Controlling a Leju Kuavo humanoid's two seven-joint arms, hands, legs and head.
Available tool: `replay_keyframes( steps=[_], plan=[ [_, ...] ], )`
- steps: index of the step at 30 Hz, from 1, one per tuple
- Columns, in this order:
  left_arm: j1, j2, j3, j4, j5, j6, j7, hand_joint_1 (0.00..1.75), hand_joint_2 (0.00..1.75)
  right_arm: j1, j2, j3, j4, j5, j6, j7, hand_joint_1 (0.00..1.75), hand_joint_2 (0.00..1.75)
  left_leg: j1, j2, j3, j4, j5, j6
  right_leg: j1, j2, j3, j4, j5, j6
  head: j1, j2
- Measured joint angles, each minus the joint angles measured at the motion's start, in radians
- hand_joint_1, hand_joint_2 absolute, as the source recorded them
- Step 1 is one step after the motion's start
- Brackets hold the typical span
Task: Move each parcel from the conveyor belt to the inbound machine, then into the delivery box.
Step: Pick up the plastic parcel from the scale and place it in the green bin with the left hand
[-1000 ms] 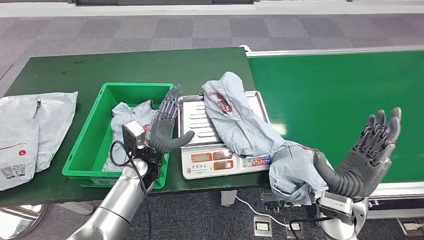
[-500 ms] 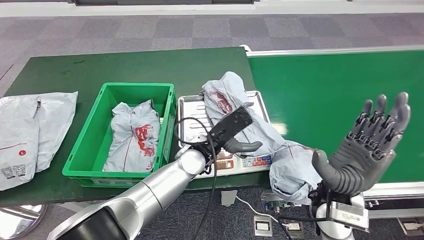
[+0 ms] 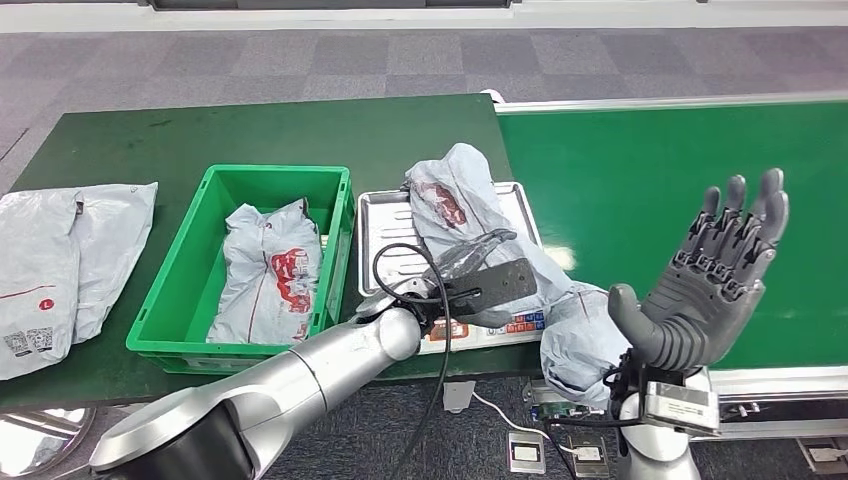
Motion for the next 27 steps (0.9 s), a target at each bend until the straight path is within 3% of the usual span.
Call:
replay_keyframes(
  steps=[6,12,27],
  plan=[
    [-0.026,0.0,-0.073,0.03,-0.172,0.038,0.079,0.0,1.75,-0.021,0.027,0.0,0.007,0.053,0.043,0.028,0.0,1.75,0.0,0.0,0.0,0.0,0.0,0.0,0.0,0.0,0.0,0.0,0.0,0.0,0.0,0.0],
    [-0.037,0.0,-0.13,0.078,-0.362,-0.106,0.256,0.0,1.75,-0.026,0.052,0.0,0.012,0.105,0.048,0.034,0.0,1.75,0.0,0.0,0.0,0.0,0.0,0.0,0.0,0.0,0.0,0.0,0.0,0.0,0.0,0.0],
    [-0.041,0.0,-0.161,0.147,-0.429,-0.131,0.286,0.0,1.75,-0.026,0.065,0.0,0.012,0.123,0.037,0.043,0.0,1.75,0.0,0.0,0.001,0.0,0.0,0.0,0.0,0.0,0.0,0.0,0.0,0.0,0.0,0.0]
  ],
)
